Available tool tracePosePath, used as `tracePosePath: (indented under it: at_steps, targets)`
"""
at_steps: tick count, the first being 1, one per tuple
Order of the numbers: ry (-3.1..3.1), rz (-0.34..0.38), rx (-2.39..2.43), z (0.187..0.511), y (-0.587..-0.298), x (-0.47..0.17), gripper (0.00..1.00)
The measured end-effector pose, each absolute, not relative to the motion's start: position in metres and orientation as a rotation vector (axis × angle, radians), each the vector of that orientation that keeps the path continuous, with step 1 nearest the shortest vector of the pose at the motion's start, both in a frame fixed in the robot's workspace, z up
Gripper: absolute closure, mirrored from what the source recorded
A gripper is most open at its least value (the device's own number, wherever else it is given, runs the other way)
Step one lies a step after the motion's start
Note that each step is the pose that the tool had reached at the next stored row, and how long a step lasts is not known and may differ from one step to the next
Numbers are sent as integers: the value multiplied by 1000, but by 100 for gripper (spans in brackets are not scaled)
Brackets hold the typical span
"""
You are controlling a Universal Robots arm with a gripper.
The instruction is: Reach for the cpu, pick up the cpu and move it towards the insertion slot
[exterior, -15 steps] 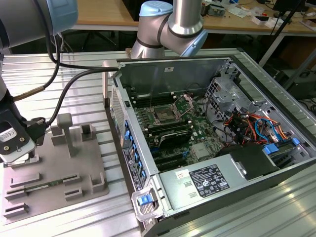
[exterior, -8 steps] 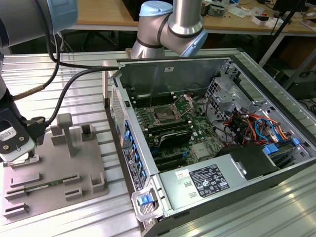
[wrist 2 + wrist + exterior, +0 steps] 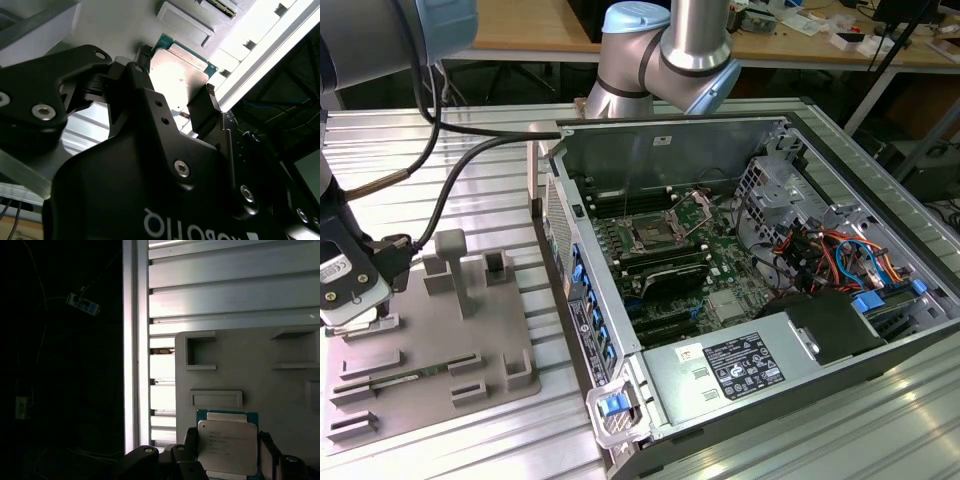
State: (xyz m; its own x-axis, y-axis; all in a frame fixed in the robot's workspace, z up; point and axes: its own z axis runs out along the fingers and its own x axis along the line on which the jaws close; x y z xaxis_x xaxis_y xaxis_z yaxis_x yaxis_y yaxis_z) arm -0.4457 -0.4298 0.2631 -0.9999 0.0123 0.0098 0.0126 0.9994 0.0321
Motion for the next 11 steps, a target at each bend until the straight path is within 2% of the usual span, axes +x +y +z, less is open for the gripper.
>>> tracePosePath:
  at_steps: [11]
  targets:
    - [-3132, -50, -20, 268, -430, -446, 45]
